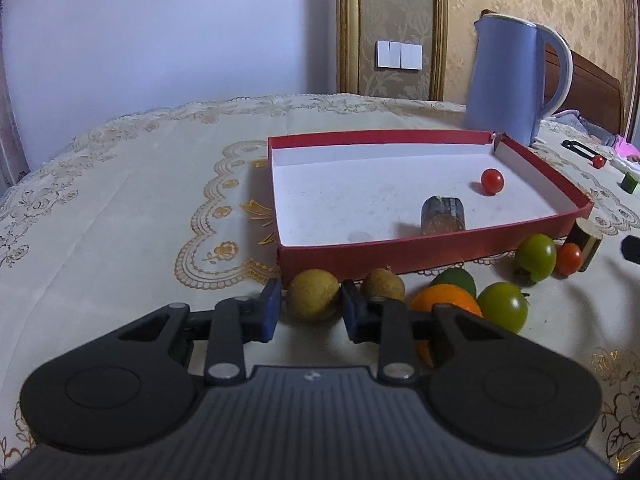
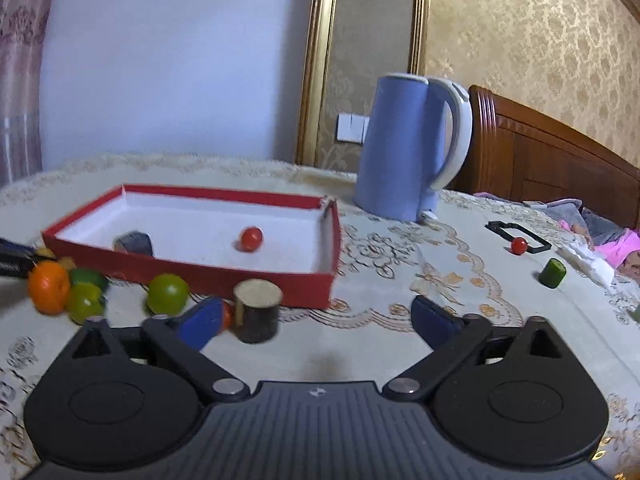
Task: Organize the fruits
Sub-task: 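Grasp a yellow-brown round fruit with the left tool while the right tool grasps a dark wooden cylinder, then carry the yellow fruit into the tray and open the left tool while the right tool holds the cylinder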
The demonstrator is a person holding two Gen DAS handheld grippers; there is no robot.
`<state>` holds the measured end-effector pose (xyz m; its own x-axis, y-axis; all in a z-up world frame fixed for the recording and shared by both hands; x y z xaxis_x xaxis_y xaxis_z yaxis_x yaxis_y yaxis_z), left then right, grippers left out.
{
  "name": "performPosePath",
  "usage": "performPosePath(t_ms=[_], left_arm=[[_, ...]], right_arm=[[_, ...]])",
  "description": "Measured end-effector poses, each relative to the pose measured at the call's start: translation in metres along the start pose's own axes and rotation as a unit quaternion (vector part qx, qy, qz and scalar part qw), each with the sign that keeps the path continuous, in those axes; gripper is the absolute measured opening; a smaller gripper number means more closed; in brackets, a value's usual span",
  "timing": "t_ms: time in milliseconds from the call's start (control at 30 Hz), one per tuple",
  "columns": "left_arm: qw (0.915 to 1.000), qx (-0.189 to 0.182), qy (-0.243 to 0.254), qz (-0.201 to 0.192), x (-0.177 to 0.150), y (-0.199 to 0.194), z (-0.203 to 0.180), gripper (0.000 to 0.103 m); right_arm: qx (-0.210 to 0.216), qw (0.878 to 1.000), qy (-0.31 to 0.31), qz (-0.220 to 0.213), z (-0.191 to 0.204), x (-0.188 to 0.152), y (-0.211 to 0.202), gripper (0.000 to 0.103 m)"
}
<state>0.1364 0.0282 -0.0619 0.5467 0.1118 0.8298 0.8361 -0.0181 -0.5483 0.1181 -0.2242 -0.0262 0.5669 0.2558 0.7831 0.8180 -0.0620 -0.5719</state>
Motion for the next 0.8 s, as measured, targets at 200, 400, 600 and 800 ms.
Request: performPosePath(t_ms=[200,400,600,800], left_arm=[[0.9998,0.010,0.007,-0.015,0.003,-0.011,0.001,0.029],[0.9997,0.016,0.008,-0.015,0.003,-0.013,0.006,0.029],[0.9997,0.017,0.008,-0.014,0.001,-0.013,0.007,0.029],[0.9996,0.016,0.012,-0.018,0.002,-0.014,0.005,0.029]], right_arm=[[0.048,0.998,0.007,0.026,0.007,-0.006,0.015,0.064],[0.063,0.997,-0.007,0.040,0.021,-0.003,0.031,0.064],[0.052,0.997,-0.013,0.053,0.022,0.001,0.044,0.056],[0.069,0.996,-0.014,0.046,0.025,0.008,0.043,0.056]])
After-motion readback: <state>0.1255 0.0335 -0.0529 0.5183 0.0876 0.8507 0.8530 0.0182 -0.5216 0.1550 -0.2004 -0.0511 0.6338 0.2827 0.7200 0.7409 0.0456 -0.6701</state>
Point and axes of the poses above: each gripper's, at about its wrist camera, not at the fingertips, and y roughly the way its jaws point, z to its left, x to its top, the point moved 10 cm from there along y, roughly the way its jaws point, and after that the axes turned 9 degrees about -y, right-handed, at the moved point
